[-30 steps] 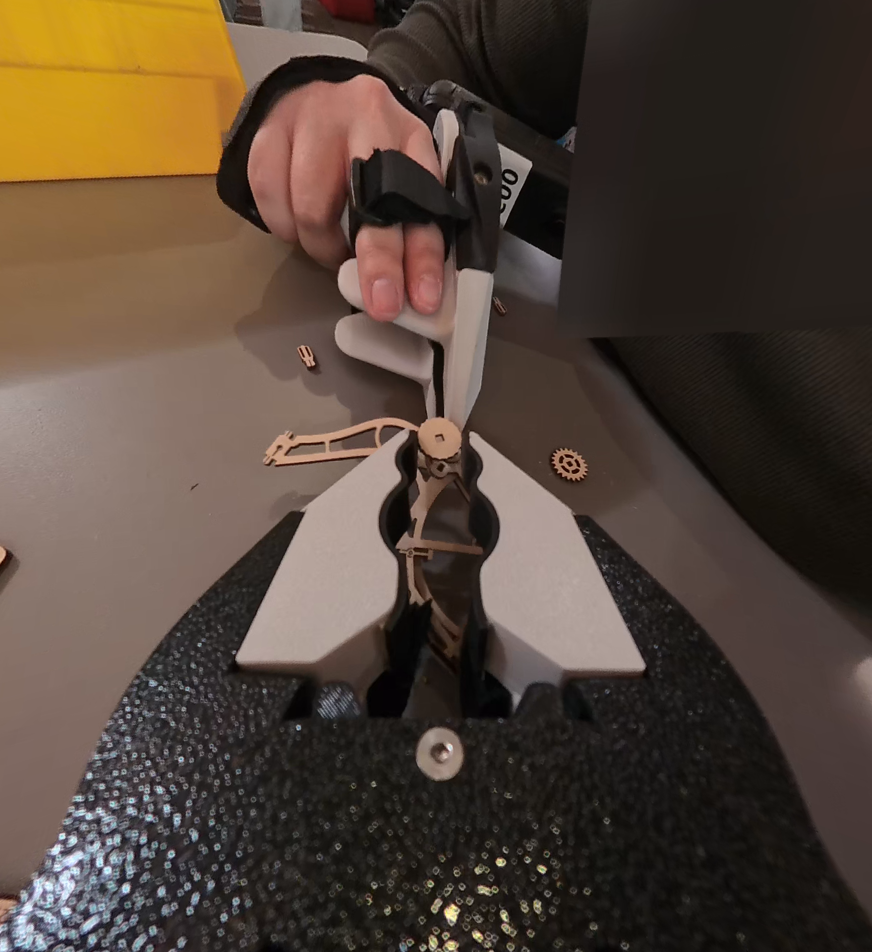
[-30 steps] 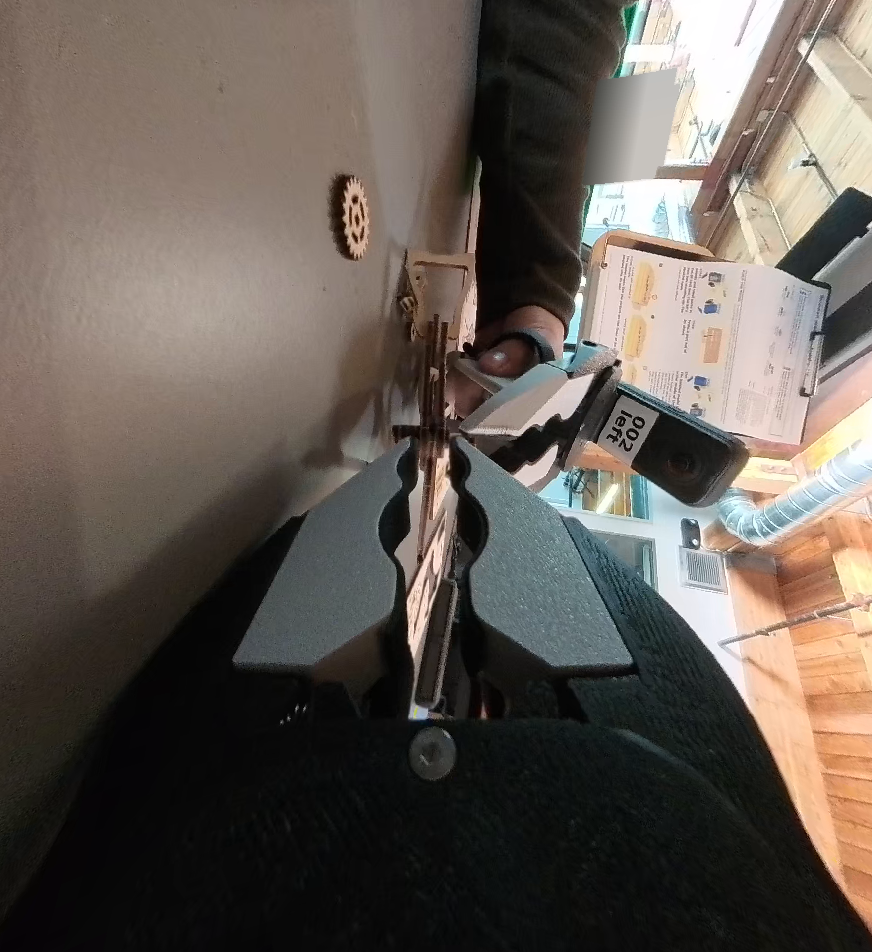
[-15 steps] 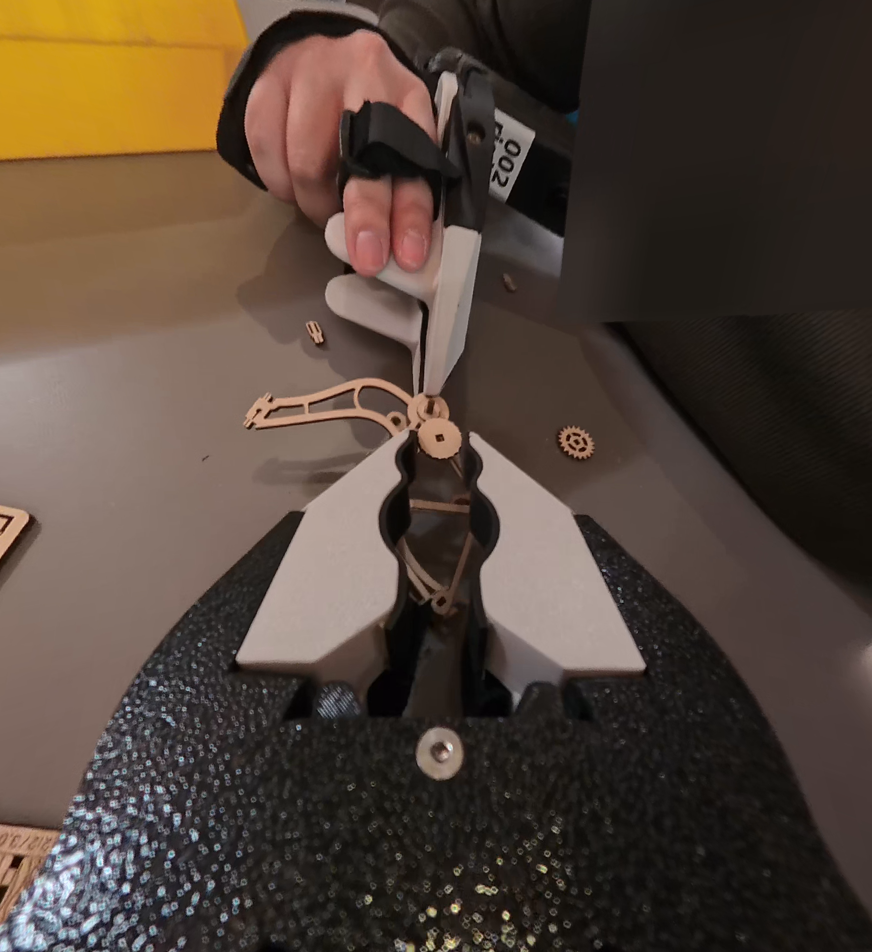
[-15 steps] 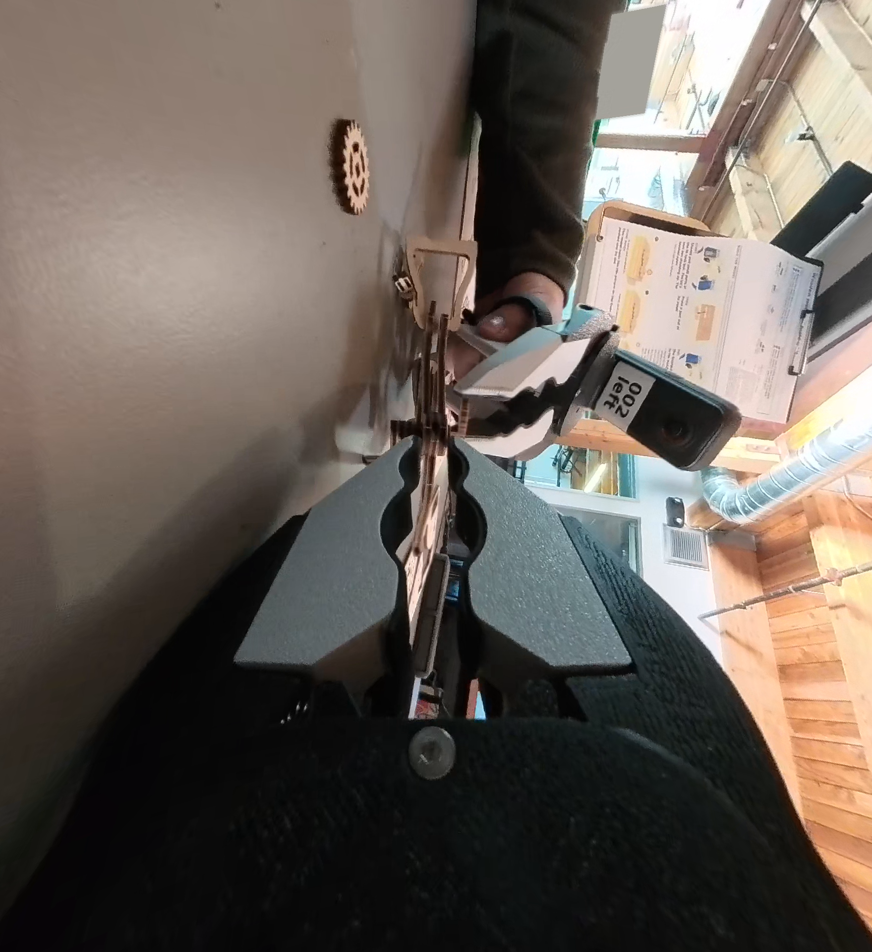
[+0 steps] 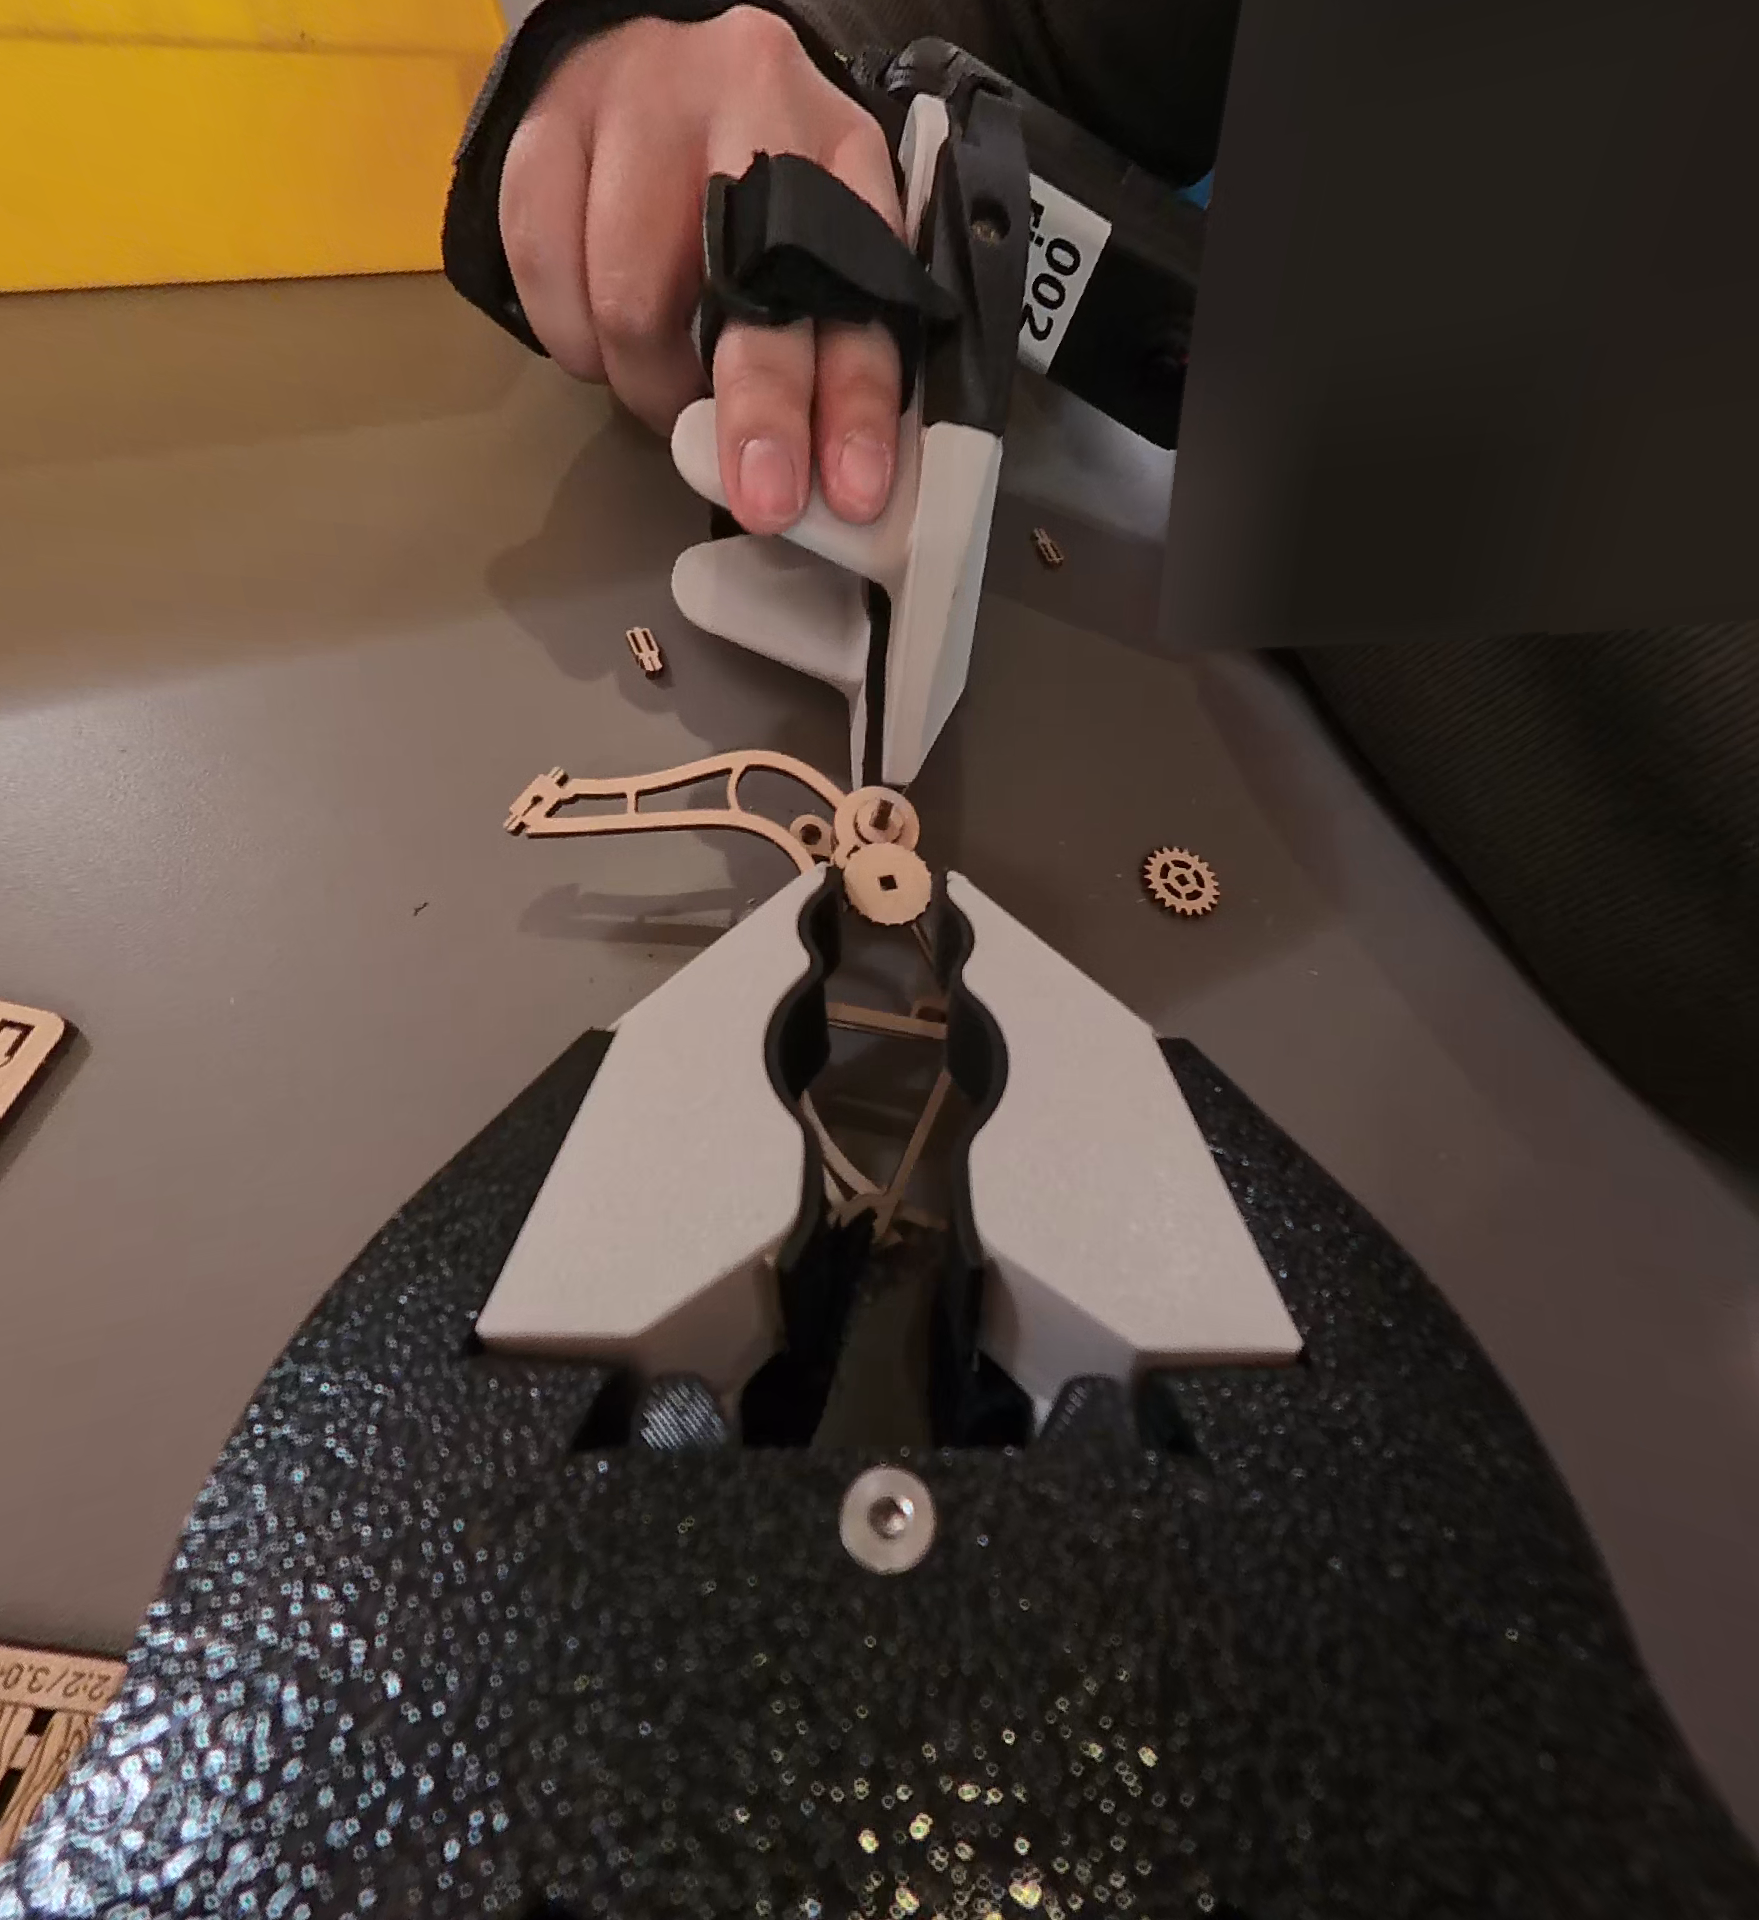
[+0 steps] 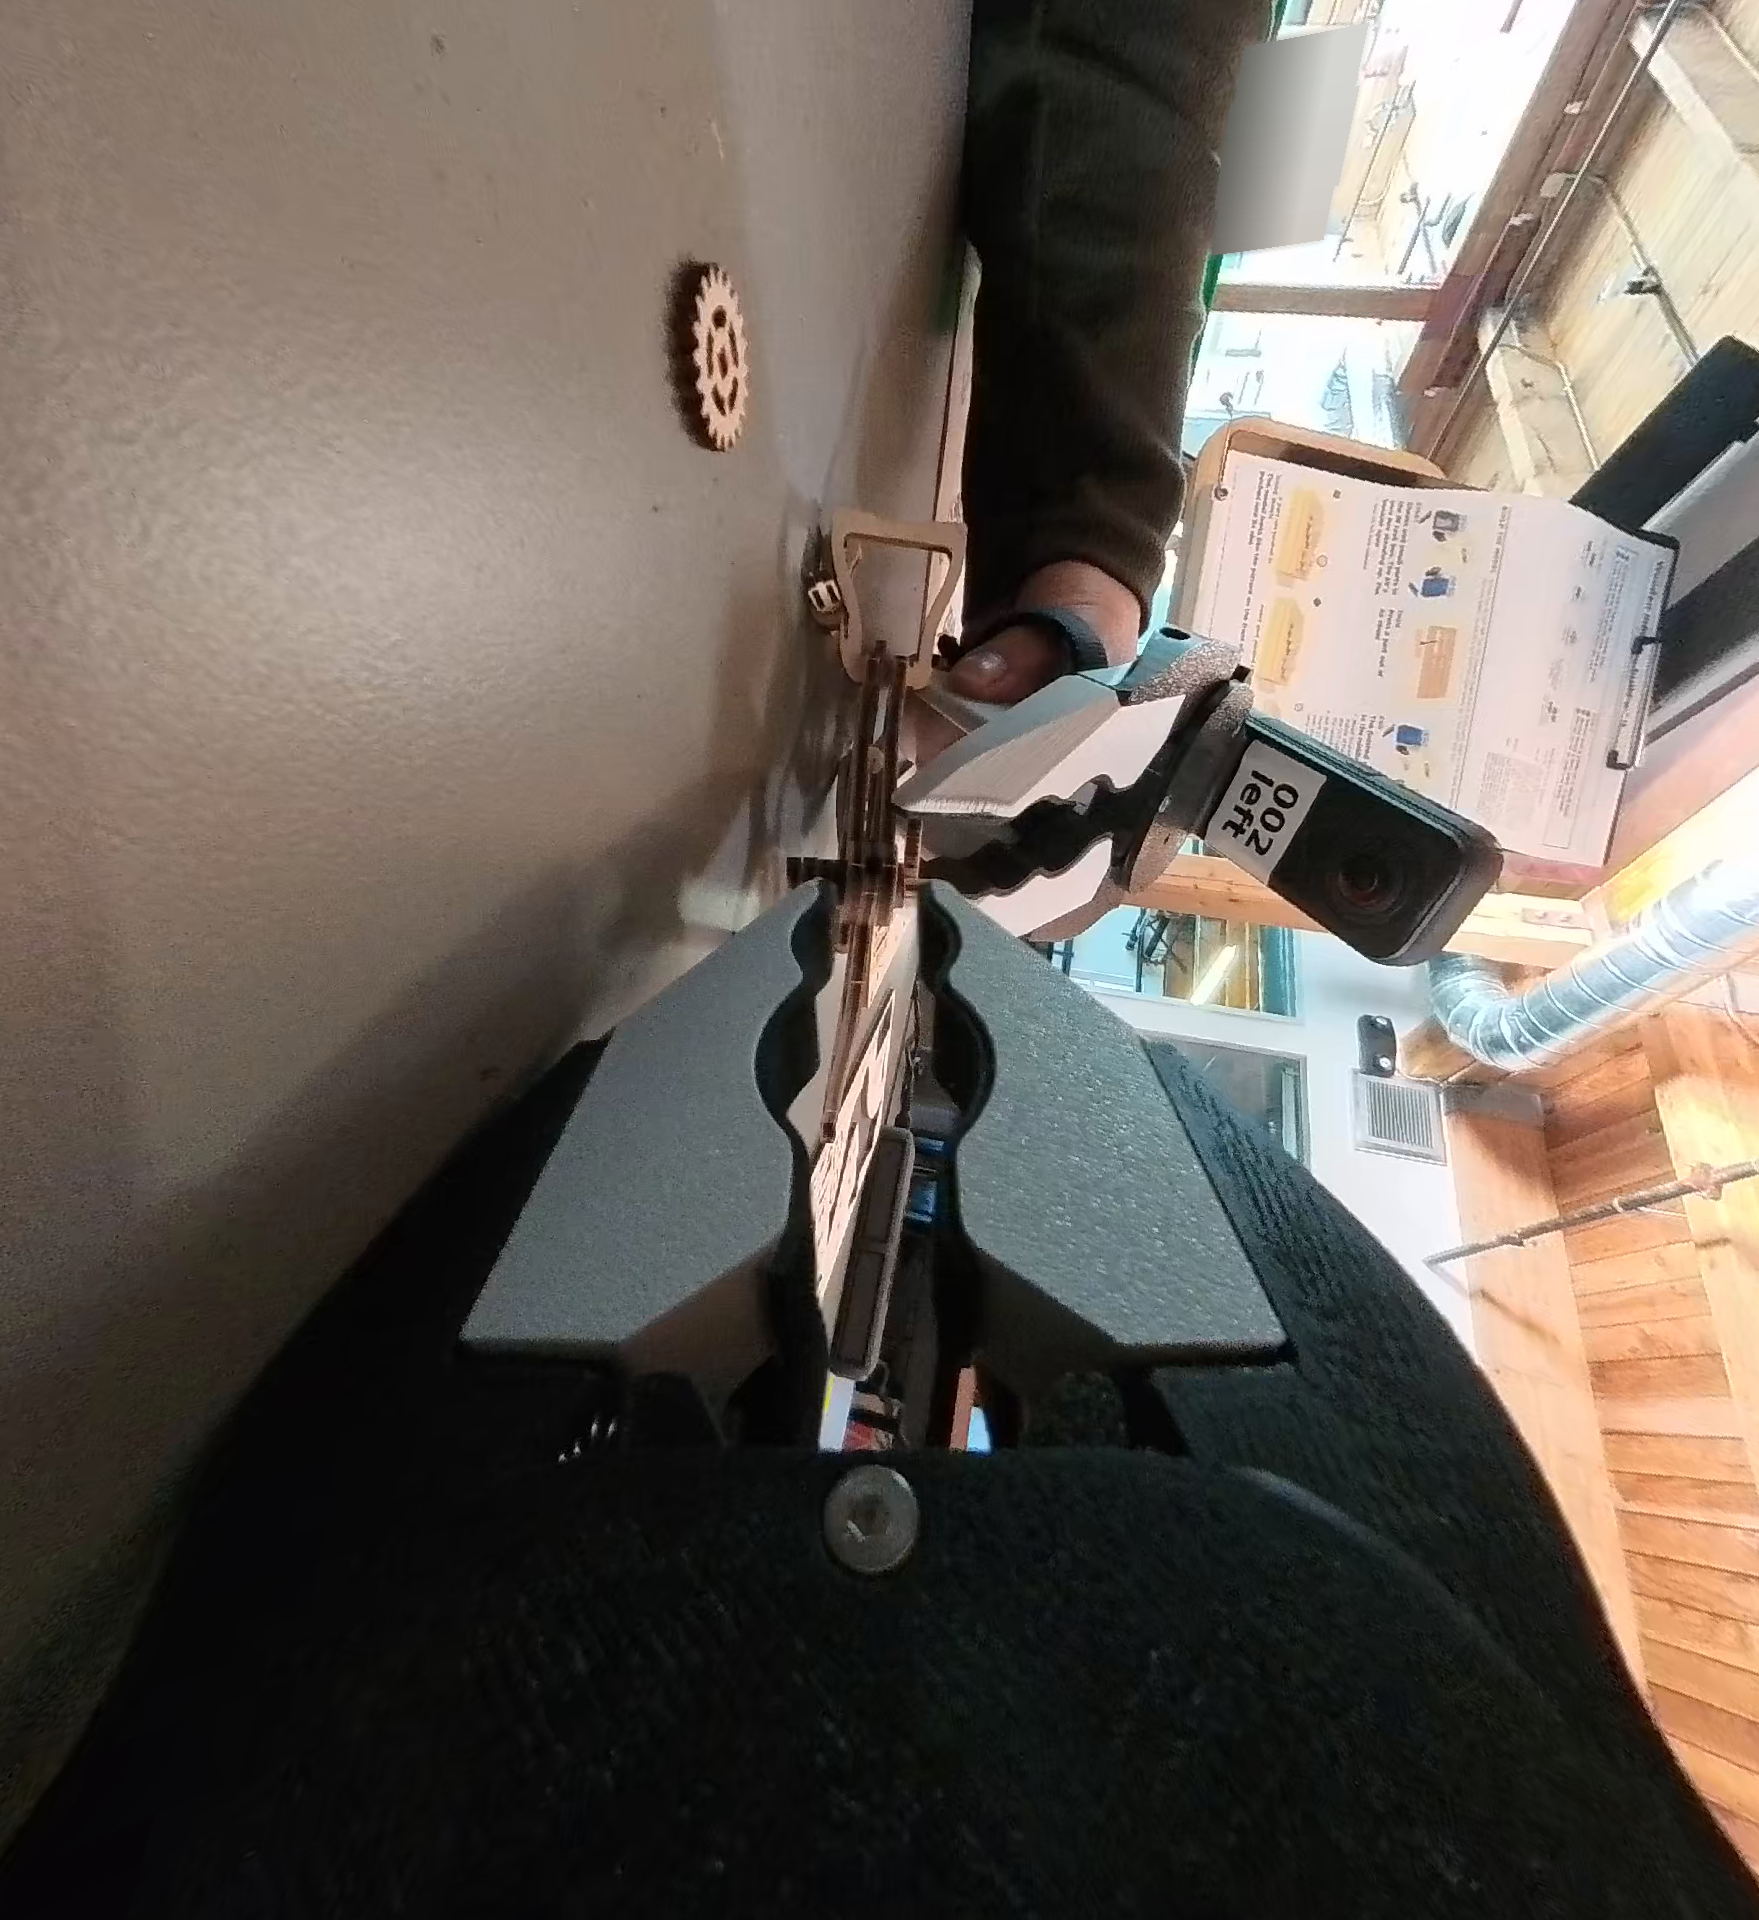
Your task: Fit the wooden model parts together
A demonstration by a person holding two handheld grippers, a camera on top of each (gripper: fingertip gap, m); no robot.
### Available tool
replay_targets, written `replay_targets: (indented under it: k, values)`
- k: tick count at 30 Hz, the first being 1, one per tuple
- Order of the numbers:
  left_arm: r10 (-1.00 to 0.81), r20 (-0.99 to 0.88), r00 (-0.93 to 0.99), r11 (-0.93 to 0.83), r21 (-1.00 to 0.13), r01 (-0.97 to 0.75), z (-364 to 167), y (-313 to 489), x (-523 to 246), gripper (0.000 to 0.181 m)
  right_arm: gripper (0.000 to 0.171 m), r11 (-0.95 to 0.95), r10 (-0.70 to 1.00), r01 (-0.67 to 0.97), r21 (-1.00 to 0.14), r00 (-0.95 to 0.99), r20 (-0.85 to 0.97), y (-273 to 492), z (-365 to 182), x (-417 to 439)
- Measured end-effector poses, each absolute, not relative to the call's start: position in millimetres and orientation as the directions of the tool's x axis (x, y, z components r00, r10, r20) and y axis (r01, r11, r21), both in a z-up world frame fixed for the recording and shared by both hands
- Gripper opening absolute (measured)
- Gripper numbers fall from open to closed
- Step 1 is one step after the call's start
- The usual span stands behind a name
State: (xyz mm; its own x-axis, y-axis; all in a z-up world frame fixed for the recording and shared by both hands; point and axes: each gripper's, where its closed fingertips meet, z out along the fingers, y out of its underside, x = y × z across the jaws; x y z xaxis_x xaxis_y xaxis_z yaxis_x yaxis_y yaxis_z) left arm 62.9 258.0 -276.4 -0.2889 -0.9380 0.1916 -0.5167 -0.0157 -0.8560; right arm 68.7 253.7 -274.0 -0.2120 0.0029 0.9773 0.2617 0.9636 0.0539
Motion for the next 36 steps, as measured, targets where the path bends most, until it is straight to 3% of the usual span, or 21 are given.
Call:
replay_targets:
  k: [11, 17, 36]
  values:
    - [-0.938, 0.204, -0.279, -0.031, -0.853, -0.521, -276.6, 259.5, 62.7, 0.014, 0.021, 0.963, 0.034, 0.268, 0.032, -0.237, 0.971, 254.2, -276.2, 68.2]
    - [-0.937, 0.212, -0.279, -0.037, -0.852, -0.522, -276.4, 259.7, 62.8, 0.014, 0.032, 0.949, 0.219, 0.280, -0.148, -0.243, 0.945, 251.0, -276.4, 68.9]
    - [-0.935, 0.227, -0.271, -0.051, -0.845, -0.533, -278.0, 260.9, 63.3, 0.014, 0.021, 0.952, 0.120, 0.304, -0.037, -0.259, 0.958, 256.1, -281.0, 66.1]
